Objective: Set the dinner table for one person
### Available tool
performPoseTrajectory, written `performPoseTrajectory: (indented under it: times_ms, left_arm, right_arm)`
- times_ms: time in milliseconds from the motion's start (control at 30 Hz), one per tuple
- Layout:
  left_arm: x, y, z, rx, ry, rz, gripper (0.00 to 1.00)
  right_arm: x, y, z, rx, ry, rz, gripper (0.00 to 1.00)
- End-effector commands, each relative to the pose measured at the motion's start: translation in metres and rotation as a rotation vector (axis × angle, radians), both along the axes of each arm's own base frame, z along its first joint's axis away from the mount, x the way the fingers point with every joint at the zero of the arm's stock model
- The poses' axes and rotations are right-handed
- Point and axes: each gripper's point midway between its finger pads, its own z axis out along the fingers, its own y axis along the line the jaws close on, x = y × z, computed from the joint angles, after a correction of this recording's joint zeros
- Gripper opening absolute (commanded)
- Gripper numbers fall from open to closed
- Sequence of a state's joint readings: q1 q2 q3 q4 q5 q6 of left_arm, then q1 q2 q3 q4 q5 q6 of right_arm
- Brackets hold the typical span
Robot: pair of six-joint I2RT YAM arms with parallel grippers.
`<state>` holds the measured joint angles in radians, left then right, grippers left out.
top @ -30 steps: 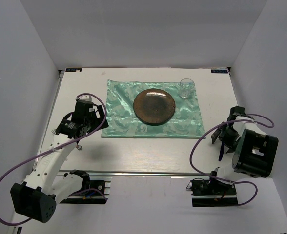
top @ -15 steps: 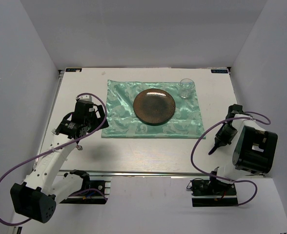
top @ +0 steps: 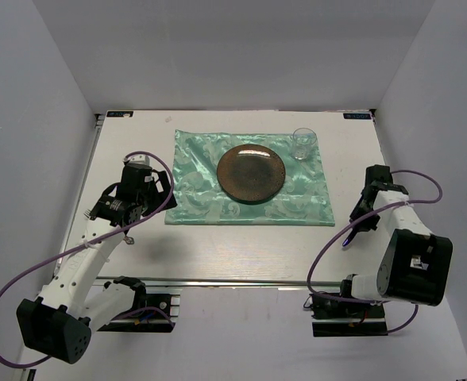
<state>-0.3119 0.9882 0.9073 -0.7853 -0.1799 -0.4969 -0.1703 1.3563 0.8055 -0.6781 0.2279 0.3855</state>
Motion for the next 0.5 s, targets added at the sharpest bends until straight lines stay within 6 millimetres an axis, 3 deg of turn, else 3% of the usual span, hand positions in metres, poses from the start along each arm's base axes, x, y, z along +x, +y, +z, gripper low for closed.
performPoseTrajectory:
  times_ms: [0, 67, 233, 467]
  left_arm:
    - [0.0, -0.001, 0.002, 0.0, -0.013, -0.007, 0.98]
    - [0.0, -0.001, 0.001, 0.0, -0.012, -0.004, 0.98]
    - [0.001, 0.0, -0.001, 0.008, -0.005, -0.001, 0.98]
    - [0.001, -0.001, -0.002, 0.005, -0.003, -0.009, 0.98]
  right_arm:
    - [0.021, 0.003, 0.023, -0.029, -0.079, 0.033, 0.0]
    - [0.034, 0.023, 0.032, 0.011, -0.12, 0.111, 0.0]
    - [0.053, 0.058, 0.03, 0.015, -0.074, 0.285, 0.0]
    - [0.074, 0.079, 0.03, -0.043, -0.026, 0.438, 0.0]
